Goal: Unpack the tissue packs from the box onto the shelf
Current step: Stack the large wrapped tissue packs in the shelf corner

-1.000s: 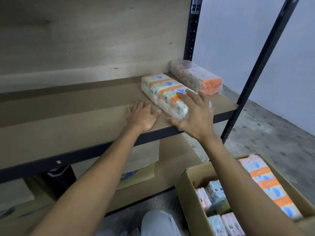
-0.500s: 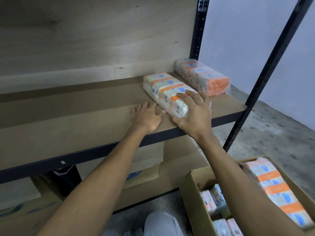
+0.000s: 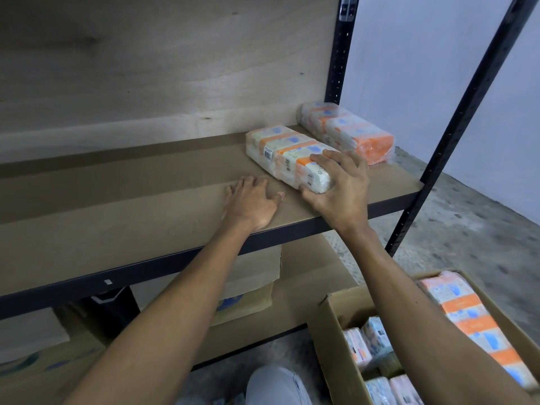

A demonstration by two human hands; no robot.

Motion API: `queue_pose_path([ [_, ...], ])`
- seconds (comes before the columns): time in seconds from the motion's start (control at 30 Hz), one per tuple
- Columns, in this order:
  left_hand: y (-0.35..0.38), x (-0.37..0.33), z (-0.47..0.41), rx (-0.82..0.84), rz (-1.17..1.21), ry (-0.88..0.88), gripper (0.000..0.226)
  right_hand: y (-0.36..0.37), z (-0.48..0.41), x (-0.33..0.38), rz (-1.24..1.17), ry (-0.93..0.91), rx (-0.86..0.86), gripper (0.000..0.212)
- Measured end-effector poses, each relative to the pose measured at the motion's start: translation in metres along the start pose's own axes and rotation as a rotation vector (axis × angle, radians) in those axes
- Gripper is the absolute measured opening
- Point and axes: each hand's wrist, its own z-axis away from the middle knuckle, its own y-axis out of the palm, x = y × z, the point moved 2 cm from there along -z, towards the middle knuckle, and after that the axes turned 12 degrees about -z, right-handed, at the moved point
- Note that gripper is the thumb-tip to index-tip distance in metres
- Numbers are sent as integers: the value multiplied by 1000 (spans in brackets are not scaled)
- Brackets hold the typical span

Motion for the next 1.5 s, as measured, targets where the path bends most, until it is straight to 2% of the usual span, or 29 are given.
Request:
queue_pose_path([
  [0.4,-7,-6,-2,69,9,103,59,-37,-34,-7,-32,-15,-137,49],
  [0.77,4,-41,-50,116,18,128,59,-58,-81,-52,62,25,-160,51],
  [1.07,13,-41,-58,41,8,123,57,-39,-102,-101,76,112,-130,50],
  [1.5,15,-41,-59,21,7,118,55,-13,-124,-116,154,120,13,59],
])
